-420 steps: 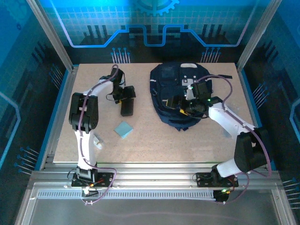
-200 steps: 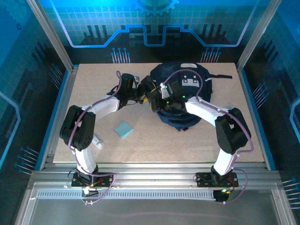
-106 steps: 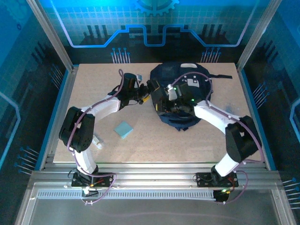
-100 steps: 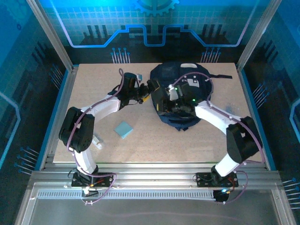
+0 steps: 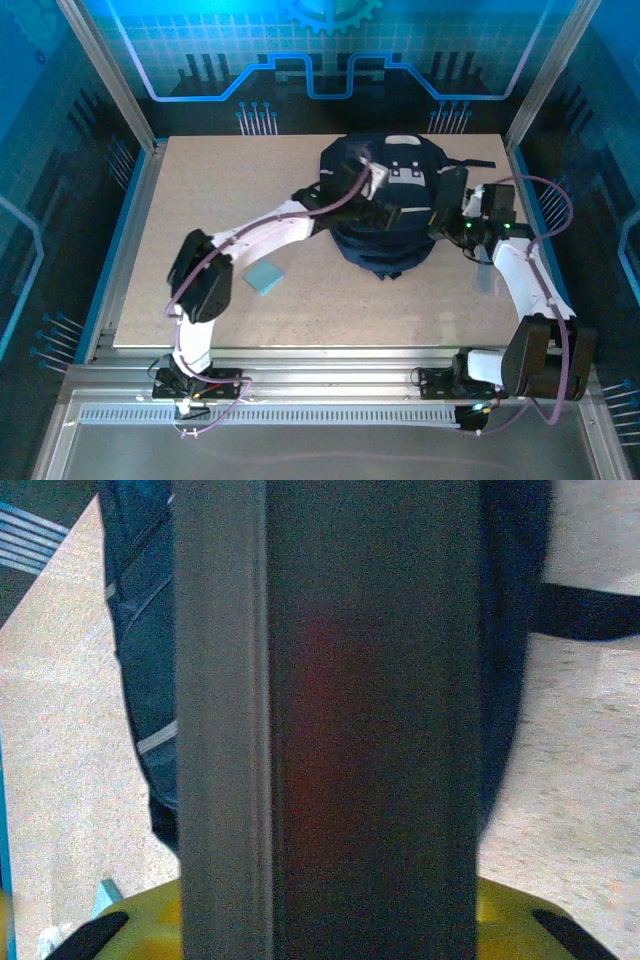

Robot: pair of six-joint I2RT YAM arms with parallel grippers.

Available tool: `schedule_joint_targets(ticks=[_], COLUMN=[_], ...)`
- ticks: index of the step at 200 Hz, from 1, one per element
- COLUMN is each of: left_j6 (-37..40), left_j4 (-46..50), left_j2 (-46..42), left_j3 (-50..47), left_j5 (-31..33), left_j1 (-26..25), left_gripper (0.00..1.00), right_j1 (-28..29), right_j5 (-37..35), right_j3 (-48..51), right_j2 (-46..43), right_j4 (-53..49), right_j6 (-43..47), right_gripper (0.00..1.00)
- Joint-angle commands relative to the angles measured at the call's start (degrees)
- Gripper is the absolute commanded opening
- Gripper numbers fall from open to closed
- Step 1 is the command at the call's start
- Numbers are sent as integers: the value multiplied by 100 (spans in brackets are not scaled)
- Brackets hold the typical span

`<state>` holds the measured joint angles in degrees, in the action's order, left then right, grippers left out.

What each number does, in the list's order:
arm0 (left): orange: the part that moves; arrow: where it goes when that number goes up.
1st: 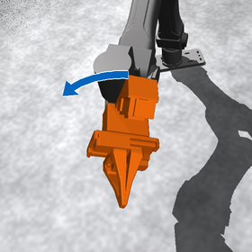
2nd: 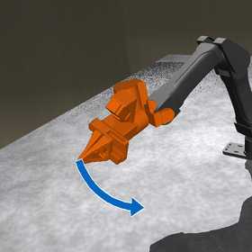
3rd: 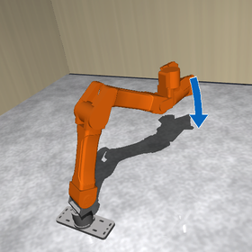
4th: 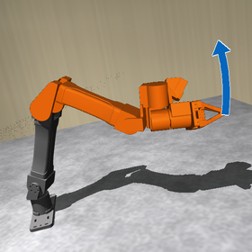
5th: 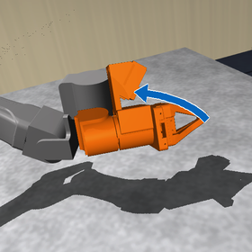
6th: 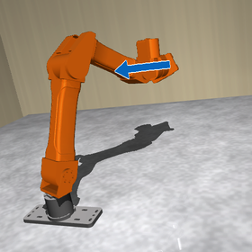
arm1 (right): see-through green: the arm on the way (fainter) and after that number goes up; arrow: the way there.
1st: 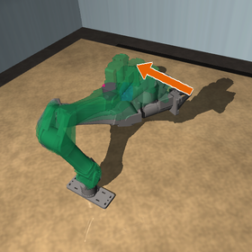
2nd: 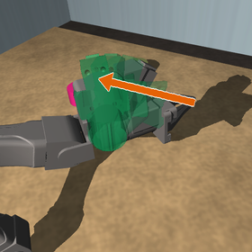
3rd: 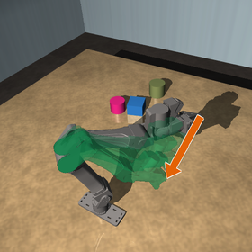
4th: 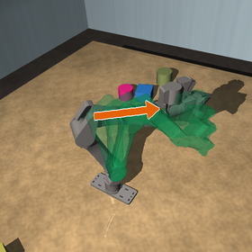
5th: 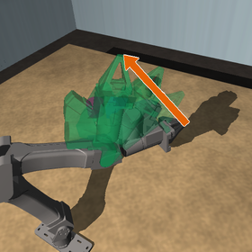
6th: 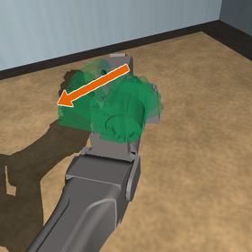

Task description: Pack books, pencil case, and school supplies into a backpack

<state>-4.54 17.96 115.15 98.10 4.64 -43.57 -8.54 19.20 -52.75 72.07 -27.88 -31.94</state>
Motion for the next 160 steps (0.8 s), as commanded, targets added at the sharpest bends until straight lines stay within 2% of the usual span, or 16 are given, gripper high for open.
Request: schedule_joint_targets(ticks=[1,35,105,114,120,136,146,150,156,160], left_j6=[1117,1279,1851,1873,1838,1646,1556,1528,1478,1457], left_j4=[1025,1637,2239,2290,2329,2421,2402,2397,2380,2356], left_j2=[736,1650,2679,2813,2897,3015,2998,2984,2941,2910], left_j3=[847,1763,2569,2698,2787,2959,2959,2953,2944,2923], left_j5=[604,534,684,754,753,567,450,422,413,423], left_j1=[-42,-68,-79,-45,-14,118,182,198,216,217], left_gripper=[99,98,98,96,90,55,37,28,8,0], right_j1=[-335,-699,-930,-927,-931,-925,-923,-937,-934,-934], right_j5=[273,370,705,753,792,840,827,809,788,770], right_j3=[30,391,615,626,626,628,618,617,606,592], right_j2=[-359,-777,-842,-835,-838,-827,-843,-844,-861,-874], right_j4=[-332,-299,-221,-173,-150,-162,-215,-233,-254,-268], right_j6=[266,259,223,183,172,178,210,222,240,254], right_gripper=[0,0,0,0,0,0,0,0,0,0])
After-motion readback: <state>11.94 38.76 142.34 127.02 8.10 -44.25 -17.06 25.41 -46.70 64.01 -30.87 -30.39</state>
